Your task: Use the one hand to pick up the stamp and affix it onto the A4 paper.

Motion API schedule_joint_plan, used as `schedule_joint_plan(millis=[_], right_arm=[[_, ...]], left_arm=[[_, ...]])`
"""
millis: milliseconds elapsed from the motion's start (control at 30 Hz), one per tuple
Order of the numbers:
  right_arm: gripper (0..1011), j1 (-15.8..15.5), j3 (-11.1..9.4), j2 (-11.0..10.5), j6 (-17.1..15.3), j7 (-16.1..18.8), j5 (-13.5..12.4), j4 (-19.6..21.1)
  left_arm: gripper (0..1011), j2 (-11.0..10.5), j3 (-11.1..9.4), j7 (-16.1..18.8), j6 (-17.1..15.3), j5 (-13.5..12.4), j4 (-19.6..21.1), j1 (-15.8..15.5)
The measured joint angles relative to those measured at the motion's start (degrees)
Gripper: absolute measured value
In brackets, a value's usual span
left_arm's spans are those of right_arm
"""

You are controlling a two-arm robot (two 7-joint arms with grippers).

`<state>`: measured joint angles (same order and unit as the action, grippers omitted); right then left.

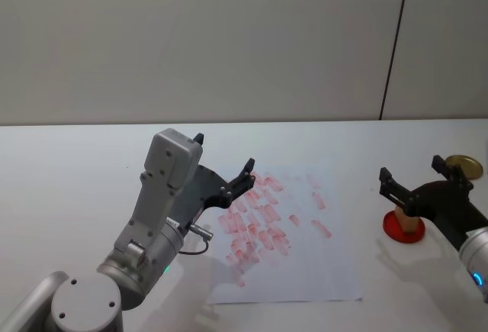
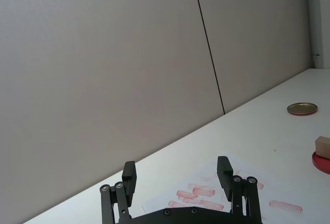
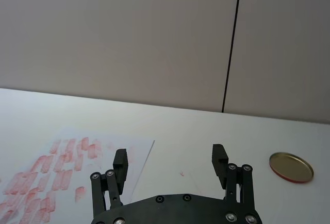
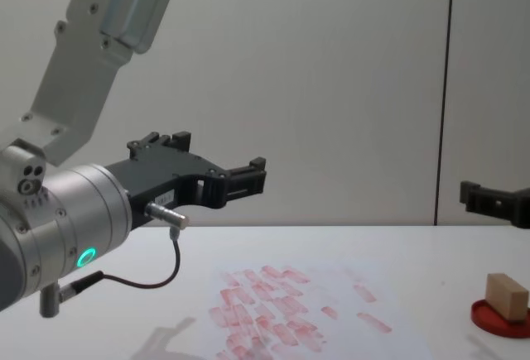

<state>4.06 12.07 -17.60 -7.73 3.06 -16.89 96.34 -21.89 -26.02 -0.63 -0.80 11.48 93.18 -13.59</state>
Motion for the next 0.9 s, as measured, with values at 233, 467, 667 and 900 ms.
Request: schedule_joint_plan(millis=[233, 467, 667, 900], right_arm=[[1001, 1.46, -0.14, 1.02, -4.18, -2.15, -0.47, -1.5], [1001, 1.73, -0.15, 1.84, -7.17, -4.66, -1.06, -2.34], [1001, 1.76, -0.05, 2.49, -8.99, -6.43, -1.51, -3.07], [1001, 2.09, 0.24, 3.56, -10.59, -8.46, -1.75, -4.81]], left_arm=[[993, 0.0, 0.0, 0.0, 0.0, 0.0, 0.0, 0.0], [993, 0.0, 0.0, 0.0, 0.0, 0.0, 0.0, 0.0], [993, 0.0, 0.0, 0.0, 0.0, 0.0, 0.0, 0.0], [993, 0.0, 0.0, 0.0, 0.0, 0.0, 0.0, 0.0]])
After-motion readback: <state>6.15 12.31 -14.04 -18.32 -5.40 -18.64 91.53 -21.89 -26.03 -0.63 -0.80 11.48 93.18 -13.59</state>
